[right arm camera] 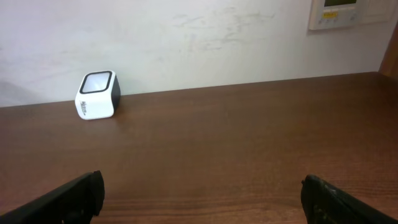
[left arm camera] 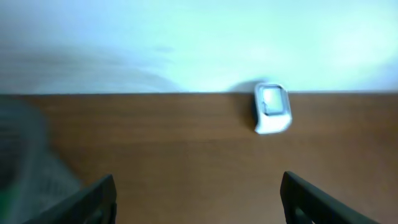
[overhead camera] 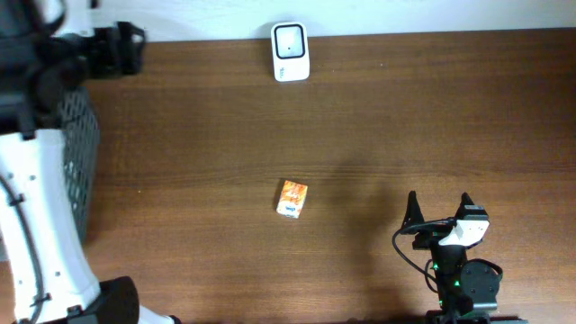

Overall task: Scan the item barcode
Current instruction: 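Return the left gripper into the basket toward the white tube, then grasp the white cream tube and place it left of the tissues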

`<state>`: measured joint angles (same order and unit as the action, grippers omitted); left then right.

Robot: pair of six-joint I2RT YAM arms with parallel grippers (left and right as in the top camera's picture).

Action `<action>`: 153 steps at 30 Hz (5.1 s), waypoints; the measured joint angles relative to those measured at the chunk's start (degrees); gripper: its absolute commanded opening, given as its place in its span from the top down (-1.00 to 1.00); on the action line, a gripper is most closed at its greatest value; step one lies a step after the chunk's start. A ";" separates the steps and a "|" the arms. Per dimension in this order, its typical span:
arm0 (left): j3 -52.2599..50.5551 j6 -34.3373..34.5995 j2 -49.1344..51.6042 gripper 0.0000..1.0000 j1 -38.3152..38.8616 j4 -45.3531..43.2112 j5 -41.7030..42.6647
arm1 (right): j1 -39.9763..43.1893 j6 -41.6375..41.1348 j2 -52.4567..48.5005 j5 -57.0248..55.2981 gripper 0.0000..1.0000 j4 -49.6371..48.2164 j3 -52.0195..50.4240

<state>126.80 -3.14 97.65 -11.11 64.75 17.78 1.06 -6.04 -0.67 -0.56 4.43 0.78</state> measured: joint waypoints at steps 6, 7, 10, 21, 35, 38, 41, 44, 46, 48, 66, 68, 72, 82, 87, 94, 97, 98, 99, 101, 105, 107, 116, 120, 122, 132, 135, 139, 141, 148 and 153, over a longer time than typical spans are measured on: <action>0.02 4.57 -0.04 -0.60 -13.57 -2.93 0.15 | 0.00 0.00 0.00 0.00 -0.96 0.00 0.00; 0.02 5.11 -0.04 -0.60 -15.10 -3.50 0.13 | 0.00 -0.02 0.00 0.00 -0.96 0.00 0.00; 0.02 6.10 -0.04 -0.59 -21.46 -4.57 -0.24 | 0.00 -0.02 0.00 0.00 -0.96 0.00 0.00; 0.22 6.45 8.26 -0.51 -29.16 2.10 -3.04 | 0.00 -0.02 0.00 0.00 -0.97 0.00 0.00; 0.20 6.21 19.61 -0.29 -29.16 8.24 -15.78 | 0.00 -0.02 0.00 0.00 -0.96 0.00 0.00; -2.47 6.23 20.44 -0.36 -29.20 6.56 -19.56 | 0.00 0.00 0.00 0.00 -0.96 0.00 0.00; -7.39 6.21 20.44 -0.37 -29.20 3.54 -22.34 | 0.00 -0.02 -0.02 0.00 -0.96 0.00 0.00; -13.60 5.07 21.09 -0.37 -29.20 -1.33 -24.76 | 0.00 0.00 -0.02 -0.02 -0.96 0.00 0.00; -16.04 3.32 21.99 -0.35 -29.20 -3.76 -25.59 | 0.00 -0.02 -0.02 0.00 -0.96 0.00 0.00; -16.59 2.14 24.22 -0.23 -29.20 -4.87 -26.10 | 0.00 0.02 -0.02 0.00 -0.96 0.00 0.00; -24.17 2.03 28.46 0.76 -33.59 -12.00 -21.59 | 0.00 -0.02 -0.02 0.00 -0.96 0.00 0.00; -23.80 2.03 28.37 0.83 -33.59 -11.39 -21.40 | 0.00 -0.04 -0.02 0.00 -0.96 0.00 0.00; -22.05 2.08 27.87 0.84 -33.73 -8.57 -19.96 | 0.00 0.00 -0.02 -0.02 -0.96 0.00 0.00; -5.38 4.50 -4.17 0.78 -28.94 -9.84 -3.21 | 0.00 -0.02 -0.02 0.00 -0.96 0.00 0.00; -4.96 4.76 -12.37 0.73 -12.35 0.39 -0.33 | 0.00 -0.02 -0.02 0.00 -0.96 0.00 0.00; -19.26 4.22 -6.12 0.74 14.86 13.22 0.28 | 0.00 -0.02 -0.02 0.02 -0.96 0.00 0.00; -31.65 4.22 -2.97 0.74 21.09 7.54 0.15 | 0.00 -0.02 -0.02 0.00 -0.96 -0.04 0.00; -36.76 4.22 -2.10 0.74 22.99 4.66 0.72 | 0.00 0.00 -0.02 0.02 -0.97 -0.04 0.00; -37.44 4.22 -1.90 0.74 23.32 4.50 0.76 | 0.00 0.00 -0.02 0.00 -0.96 0.00 0.00; -46.16 4.46 -1.05 0.74 24.87 -1.90 3.15 | 0.00 -0.02 0.00 0.02 -0.96 0.00 0.00; -56.33 6.69 -1.16 0.67 26.45 -9.64 4.94 | 0.00 0.00 0.09 0.00 -0.96 0.00 0.00; -58.31 7.89 -1.16 0.63 26.97 -11.87 6.40 | 0.00 -0.02 0.09 0.00 -0.96 0.02 0.00; -61.09 11.85 -1.07 0.62 27.52 -15.54 9.29 | 0.00 0.00 0.09 0.00 -0.96 0.00 0.00; -62.01 12.17 -0.28 0.61 27.52 -21.22 8.76 | 0.00 0.00 0.09 0.00 -0.96 0.00 0.00; -62.82 12.37 1.22 0.07 27.69 -24.39 8.52 | 0.00 -0.02 0.09 0.00 -0.96 0.00 0.00; -56.63 10.25 2.62 -0.22 26.97 -18.32 8.63 | 0.00 0.00 0.09 -0.02 -0.96 -0.09 0.00; -39.74 6.75 1.01 -0.28 20.52 -8.24 5.64 | 0.00 0.00 0.09 0.02 -0.96 -0.02 0.00; -16.65 4.46 -2.14 -0.33 8.90 0.24 -1.73 | 0.00 0.00 0.09 0.00 -0.96 -0.02 0.00; -10.32 4.20 -3.39 -0.64 1.14 -0.39 -3.48 | 0.00 -0.02 0.09 0.00 -0.96 0.00 0.00; -8.50 3.85 0.24 -0.99 -22.49 -5.38 -5.88 | 0.00 -0.02 0.09 0.00 -0.96 0.00 0.00; -8.52 -0.87 8.57 -0.98 -25.18 -4.13 -8.09 | 0.00 0.00 0.09 0.00 -0.96 0.00 0.00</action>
<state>118.28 -4.01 106.21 -36.29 60.62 9.69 1.06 -6.04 -0.58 -0.56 4.43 0.78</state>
